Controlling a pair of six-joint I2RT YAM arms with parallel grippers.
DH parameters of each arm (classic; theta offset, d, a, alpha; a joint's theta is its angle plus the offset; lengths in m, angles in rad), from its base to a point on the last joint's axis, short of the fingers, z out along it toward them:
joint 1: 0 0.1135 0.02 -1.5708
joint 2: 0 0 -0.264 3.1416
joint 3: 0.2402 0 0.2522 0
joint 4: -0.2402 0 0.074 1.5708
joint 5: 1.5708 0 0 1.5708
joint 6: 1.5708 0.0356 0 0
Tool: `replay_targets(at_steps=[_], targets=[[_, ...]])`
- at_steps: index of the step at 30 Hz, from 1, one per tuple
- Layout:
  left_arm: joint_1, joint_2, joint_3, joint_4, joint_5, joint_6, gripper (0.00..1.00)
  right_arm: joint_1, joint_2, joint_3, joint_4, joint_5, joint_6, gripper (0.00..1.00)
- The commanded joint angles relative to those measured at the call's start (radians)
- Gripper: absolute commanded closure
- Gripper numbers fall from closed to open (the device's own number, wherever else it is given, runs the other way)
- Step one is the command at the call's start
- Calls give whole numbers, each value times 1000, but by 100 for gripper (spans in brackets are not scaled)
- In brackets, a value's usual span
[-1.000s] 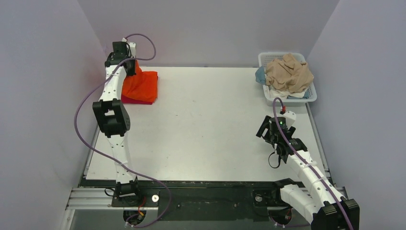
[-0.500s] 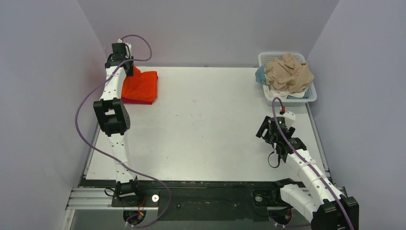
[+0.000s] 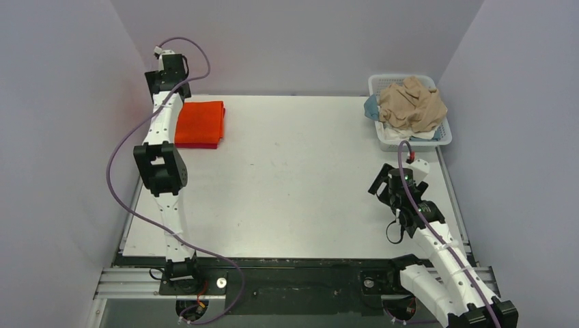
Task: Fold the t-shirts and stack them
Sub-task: Put the neatly folded tshirt into the corner of the board with the left arm, then reset both arms
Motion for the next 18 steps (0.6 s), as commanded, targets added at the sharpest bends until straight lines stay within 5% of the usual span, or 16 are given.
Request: replay_targets(at_steps=[1, 4, 7, 11, 15, 18], targets=[[-67, -296, -21, -93, 228, -206, 13, 5, -58, 36, -40, 36, 25, 17], [-123, -568, -344, -35, 372, -356, 12, 5, -82, 23, -39, 15, 37, 15], [-261, -873, -929, 282, 327, -455, 12, 4, -92, 9, -40, -23, 46, 15], [-488, -1273, -1437, 474, 248, -593, 11, 3, -115, -6, -52, -45, 31, 14], [-657, -1544, -1737, 488, 167, -727, 11, 3, -136, -41, -32, -56, 42, 14], [-702, -1630, -1779, 291, 102, -799, 10, 3, -147, -77, -3, -64, 51, 14]])
